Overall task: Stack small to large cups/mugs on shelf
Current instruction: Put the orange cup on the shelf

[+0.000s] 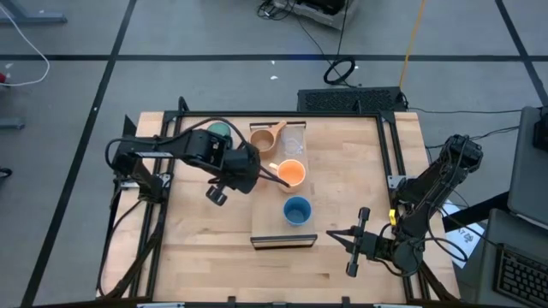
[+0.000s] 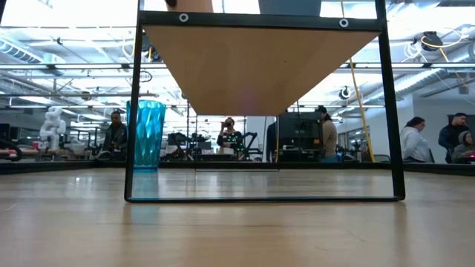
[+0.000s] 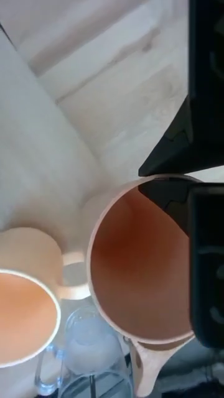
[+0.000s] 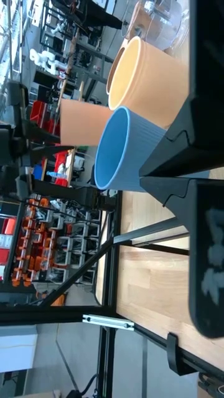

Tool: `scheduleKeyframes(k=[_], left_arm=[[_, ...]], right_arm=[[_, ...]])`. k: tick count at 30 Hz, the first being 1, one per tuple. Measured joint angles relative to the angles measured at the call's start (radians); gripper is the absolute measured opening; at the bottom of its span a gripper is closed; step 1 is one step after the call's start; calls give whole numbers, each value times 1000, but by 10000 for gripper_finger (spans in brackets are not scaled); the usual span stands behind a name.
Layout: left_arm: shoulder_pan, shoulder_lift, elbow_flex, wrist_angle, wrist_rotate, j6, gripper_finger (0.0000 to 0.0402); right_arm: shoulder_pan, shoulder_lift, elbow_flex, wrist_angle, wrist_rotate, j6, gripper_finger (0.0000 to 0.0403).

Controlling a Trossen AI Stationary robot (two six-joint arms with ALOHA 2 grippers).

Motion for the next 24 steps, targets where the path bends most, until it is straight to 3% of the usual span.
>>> scheduleKeyframes(k=[4, 24], left_arm=[[1, 10, 0, 13, -17, 14, 34], [1, 42, 0, 73, -53, 63, 37]], right_arm=[[0, 0, 0, -2, 0, 0, 0], [1, 0, 0, -4, 0, 3, 0]])
